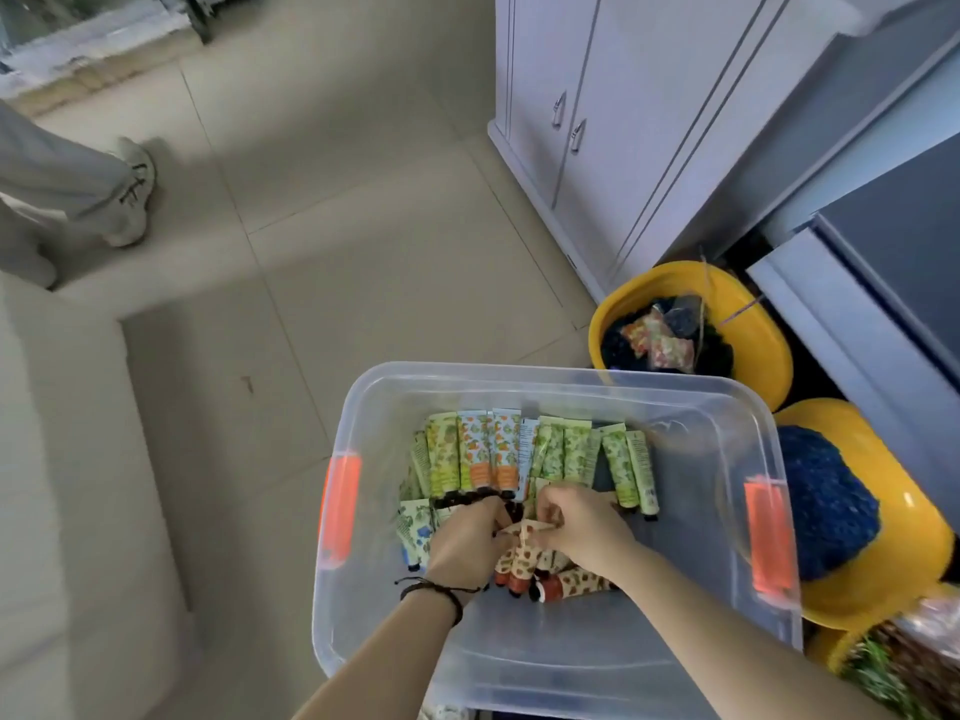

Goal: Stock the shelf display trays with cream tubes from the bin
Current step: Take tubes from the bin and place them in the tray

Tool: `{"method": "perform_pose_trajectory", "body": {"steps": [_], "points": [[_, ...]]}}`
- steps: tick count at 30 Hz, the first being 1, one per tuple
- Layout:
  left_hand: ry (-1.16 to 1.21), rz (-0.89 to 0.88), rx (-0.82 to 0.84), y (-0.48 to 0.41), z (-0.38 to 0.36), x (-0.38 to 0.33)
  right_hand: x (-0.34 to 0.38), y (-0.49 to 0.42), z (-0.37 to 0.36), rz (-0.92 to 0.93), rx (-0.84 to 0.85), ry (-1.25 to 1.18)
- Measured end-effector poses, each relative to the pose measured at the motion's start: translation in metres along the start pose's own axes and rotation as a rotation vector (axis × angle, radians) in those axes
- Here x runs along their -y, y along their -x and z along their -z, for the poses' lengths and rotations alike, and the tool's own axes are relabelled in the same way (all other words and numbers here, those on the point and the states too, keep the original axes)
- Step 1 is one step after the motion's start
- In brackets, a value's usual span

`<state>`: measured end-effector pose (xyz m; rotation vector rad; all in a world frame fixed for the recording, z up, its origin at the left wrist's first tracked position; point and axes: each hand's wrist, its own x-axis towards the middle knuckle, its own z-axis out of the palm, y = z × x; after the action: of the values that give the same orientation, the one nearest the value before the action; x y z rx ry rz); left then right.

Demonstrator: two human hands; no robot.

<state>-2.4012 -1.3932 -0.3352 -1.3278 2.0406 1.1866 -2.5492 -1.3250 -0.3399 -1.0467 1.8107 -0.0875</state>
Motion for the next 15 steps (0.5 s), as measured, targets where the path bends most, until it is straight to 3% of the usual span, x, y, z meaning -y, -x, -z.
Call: {"method": "perform_pose_trajectory", "body": {"steps": [4, 15], "points": [[-0.131, -0.066, 0.057, 0.007, 0.007, -0.006, 0.008, 0.014, 0.004, 0.055, 0.042, -0.037], [-0.101, -0.442, -0.184, 0.074, 0.147, -0.057, 0.082, 0.093, 0.115, 0.246, -0.346, -0.185]]}}
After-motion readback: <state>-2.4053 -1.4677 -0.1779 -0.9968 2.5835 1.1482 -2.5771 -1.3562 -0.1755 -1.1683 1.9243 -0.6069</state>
